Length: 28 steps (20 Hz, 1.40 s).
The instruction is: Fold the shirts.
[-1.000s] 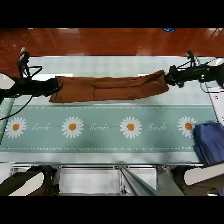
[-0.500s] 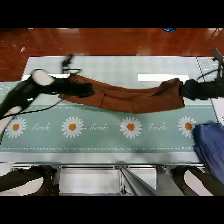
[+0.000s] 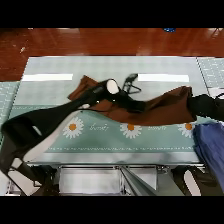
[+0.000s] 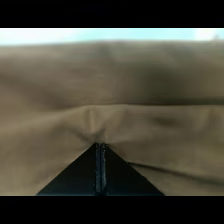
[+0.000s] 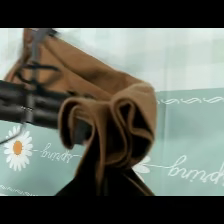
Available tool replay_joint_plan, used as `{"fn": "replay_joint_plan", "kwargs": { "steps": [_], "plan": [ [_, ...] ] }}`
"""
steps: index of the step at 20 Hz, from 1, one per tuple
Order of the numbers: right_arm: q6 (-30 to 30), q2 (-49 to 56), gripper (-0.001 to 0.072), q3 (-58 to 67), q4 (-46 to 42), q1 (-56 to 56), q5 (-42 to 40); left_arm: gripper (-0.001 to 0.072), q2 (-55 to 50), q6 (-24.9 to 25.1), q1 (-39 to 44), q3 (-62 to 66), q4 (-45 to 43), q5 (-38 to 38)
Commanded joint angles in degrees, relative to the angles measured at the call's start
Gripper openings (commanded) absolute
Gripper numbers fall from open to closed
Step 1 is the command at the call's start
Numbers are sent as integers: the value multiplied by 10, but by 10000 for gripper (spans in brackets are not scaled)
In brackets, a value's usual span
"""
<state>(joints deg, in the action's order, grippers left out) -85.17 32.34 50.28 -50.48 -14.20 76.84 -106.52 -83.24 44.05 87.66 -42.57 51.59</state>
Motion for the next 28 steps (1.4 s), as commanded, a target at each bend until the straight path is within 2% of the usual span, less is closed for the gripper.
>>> {"fn": "replay_joint_plan", "kwargs": {
  "steps": [1, 3, 5, 8, 10, 12, 15, 17, 21, 24, 28],
  "plan": [
    [-7, -15, 21, -2, 21, 0, -3, 15, -50, 0, 47, 29, 51, 35],
    [-7, -15, 21, -2, 21, 0, -5, 15, -43, 5, 36, 29, 51, 33],
    [-7, -14, 20, -2, 21, 0, -8, 15, -25, 11, -11, 31, 51, 40],
    [-7, -11, 20, -2, 28, 0, -21, 15, 28, 40, -121, 31, 50, 90],
    [13, 16, 20, -2, 76, 5, -30, 15, 84, 71, -203, 27, 49, 135],
    [35, 66, 20, -2, 122, 54, -83, 15, 152, 95, -281, 11, 49, 162],
    [70, 183, 20, 21, 184, 181, -199, 15, 281, 114, -386, -70, 44, 182],
    [99, 295, 21, 80, 219, 259, -255, 15, 387, 134, -430, -180, 16, 162],
    [104, 523, 21, 251, 239, 355, -282, 15, 544, 134, -487, -395, 8, 118],
    [89, 656, 21, 358, 252, 391, -274, 15, 584, 134, -485, -479, 10, 119],
    [73, 748, 36, 416, 252, 419, -277, 15, 584, 134, -478, -520, 10, 103]
  ]
}}
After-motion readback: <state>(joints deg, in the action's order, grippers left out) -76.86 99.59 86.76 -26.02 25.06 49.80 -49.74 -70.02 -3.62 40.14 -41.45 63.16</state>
